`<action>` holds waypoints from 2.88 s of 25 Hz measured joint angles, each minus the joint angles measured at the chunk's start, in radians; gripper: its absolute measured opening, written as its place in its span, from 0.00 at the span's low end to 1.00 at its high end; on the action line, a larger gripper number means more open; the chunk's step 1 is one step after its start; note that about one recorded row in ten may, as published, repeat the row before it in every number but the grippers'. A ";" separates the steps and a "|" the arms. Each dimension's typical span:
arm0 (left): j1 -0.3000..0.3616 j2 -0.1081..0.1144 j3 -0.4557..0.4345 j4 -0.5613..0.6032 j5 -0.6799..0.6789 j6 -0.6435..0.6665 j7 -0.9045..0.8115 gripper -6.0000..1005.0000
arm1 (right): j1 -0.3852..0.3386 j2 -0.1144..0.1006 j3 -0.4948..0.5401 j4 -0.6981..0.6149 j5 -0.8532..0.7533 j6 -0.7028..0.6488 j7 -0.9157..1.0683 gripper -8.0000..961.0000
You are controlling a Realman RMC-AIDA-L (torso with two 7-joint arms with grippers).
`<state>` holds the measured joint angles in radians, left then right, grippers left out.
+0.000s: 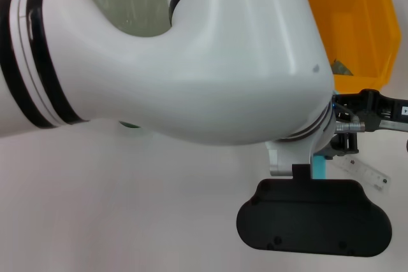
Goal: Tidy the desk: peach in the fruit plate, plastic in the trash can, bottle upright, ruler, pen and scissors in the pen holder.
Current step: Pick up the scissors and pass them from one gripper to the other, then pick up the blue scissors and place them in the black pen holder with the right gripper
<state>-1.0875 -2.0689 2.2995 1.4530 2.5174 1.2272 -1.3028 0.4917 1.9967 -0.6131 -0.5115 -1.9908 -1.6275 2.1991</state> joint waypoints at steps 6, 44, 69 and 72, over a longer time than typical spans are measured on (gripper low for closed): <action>0.000 0.001 -0.001 0.007 0.004 0.000 -0.016 0.29 | -0.002 0.004 -0.004 0.001 0.000 -0.007 0.001 0.08; 0.235 0.035 -0.456 0.123 -0.278 -0.144 0.078 0.47 | -0.064 0.012 0.040 -0.018 0.016 0.001 -0.070 0.08; 0.736 0.003 -1.184 -0.378 -1.567 -0.084 0.444 0.48 | -0.086 0.015 0.091 -0.153 0.194 -0.205 -0.213 0.11; 0.760 0.003 -1.252 -0.574 -1.631 0.050 0.516 0.48 | -0.091 0.011 0.092 -0.186 0.263 -0.238 -0.260 0.11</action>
<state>-0.3271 -2.0656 1.0472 0.8790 0.8862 1.2769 -0.7869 0.4004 2.0081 -0.5214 -0.6975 -1.7282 -1.8657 1.9389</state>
